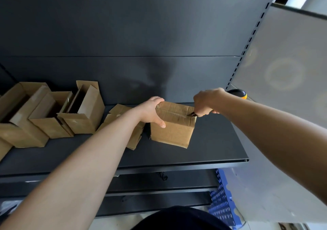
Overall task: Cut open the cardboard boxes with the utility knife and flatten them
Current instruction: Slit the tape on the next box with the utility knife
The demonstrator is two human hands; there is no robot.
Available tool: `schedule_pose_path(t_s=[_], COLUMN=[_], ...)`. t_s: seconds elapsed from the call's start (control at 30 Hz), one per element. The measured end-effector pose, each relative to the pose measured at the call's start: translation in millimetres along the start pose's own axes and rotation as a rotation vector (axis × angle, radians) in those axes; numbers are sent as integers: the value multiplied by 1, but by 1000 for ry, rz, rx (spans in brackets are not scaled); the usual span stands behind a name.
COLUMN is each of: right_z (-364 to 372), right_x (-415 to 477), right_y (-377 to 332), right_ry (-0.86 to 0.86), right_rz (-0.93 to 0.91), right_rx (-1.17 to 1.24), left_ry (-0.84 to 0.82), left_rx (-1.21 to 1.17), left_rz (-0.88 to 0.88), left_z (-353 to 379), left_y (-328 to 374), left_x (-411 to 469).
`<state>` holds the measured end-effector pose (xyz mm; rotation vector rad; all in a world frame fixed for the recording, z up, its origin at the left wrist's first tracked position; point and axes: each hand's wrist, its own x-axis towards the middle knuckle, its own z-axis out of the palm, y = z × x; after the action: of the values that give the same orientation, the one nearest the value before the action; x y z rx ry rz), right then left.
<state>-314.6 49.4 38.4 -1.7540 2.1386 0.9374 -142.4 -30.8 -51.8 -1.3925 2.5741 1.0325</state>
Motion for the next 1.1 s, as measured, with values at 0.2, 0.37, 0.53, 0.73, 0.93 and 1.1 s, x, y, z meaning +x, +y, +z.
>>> schedule_pose_path(t_s=[0.2, 0.37, 0.53, 0.73, 0.93, 1.1], right_z=[-1, -3, 0, 14, 31, 40], right_x=[-5, -8, -9, 7, 36, 49], right_y=[21, 41, 67, 78, 33, 19], right_ry=[-81, -141, -152, 109, -63, -55], right_rz=[48, 97, 220, 262, 150, 142], right_rx=[76, 124, 7, 341, 939, 1218], left_ry=[-27, -31, 17, 33, 96, -48], left_rx=[100, 122, 149, 241, 181, -163], left_rz=[-14, -14, -98, -285, -361, -267], left_z=[-2, -2, -2, -2, 11, 14], left_y=[7, 8, 1, 11, 38, 52], left_x=[5, 6, 3, -2, -4, -6])
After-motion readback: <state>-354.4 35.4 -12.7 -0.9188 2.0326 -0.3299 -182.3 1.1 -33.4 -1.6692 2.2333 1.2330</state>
